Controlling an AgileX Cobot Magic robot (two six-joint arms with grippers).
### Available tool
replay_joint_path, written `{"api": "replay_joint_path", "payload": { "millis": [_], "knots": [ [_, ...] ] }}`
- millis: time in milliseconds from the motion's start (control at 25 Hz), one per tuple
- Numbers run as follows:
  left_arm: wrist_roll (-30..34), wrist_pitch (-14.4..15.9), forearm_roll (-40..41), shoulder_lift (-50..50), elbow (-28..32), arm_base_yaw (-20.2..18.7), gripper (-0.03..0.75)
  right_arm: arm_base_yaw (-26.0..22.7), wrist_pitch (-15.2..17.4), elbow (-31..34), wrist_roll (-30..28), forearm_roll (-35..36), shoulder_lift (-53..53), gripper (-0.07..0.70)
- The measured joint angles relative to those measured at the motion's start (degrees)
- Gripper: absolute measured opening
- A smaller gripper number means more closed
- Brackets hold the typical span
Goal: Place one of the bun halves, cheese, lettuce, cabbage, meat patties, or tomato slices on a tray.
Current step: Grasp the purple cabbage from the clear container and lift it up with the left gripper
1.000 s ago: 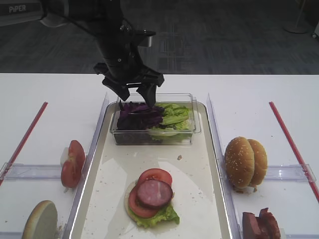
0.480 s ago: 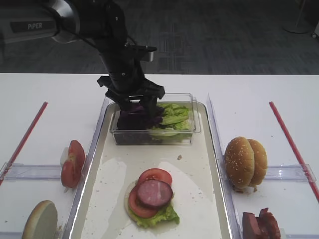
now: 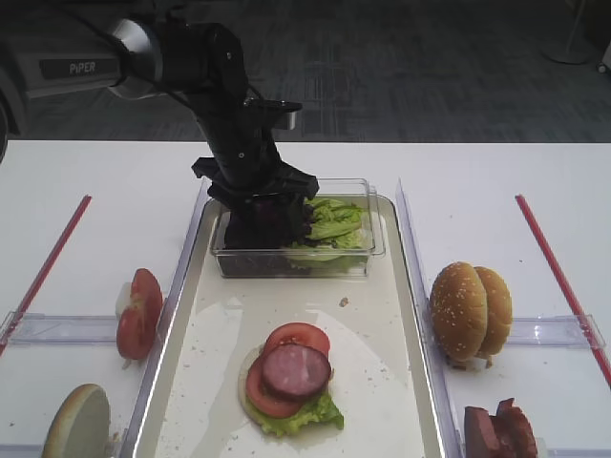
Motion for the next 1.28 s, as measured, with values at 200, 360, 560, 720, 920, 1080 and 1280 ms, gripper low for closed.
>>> {"api": "replay_joint_path", "payload": {
  "millis": [200,360,560,720,920,1080,1280],
  "knots": [
    [0.78,-0.22,0.00,0.00,0.00,0.00,0.503,0.00,0.00,0.00,0.00,0.00,0.00,0.692],
    [0.88,-0.43,0.00,0.00,0.00,0.00,0.503,0.00,0.00,0.00,0.00,0.00,0.00,0.692],
    [1.00,-0.63,0.00,0.00,0.00,0.00,0.502,0.00,0.00,0.00,0.10,0.00,0.00,0.692],
    [1.08,-0.91,0.00,0.13,0.00,0.00,0.480,0.00,0.00,0.00,0.10,0.00,0.00,0.692],
    [1.35,-1.07,0.11,1.36,-0.10,0.00,0.470,0.00,0.00,0.00,0.10,0.00,0.00,0.692],
    [1.48,-1.30,0.33,1.44,-0.22,0.00,0.465,0.00,0.00,0.00,0.10,0.00,0.00,0.692],
    [1.48,-1.42,1.01,1.44,-0.22,0.00,0.408,0.00,0.00,0.00,0.10,0.00,0.00,0.692]
  ]
}}
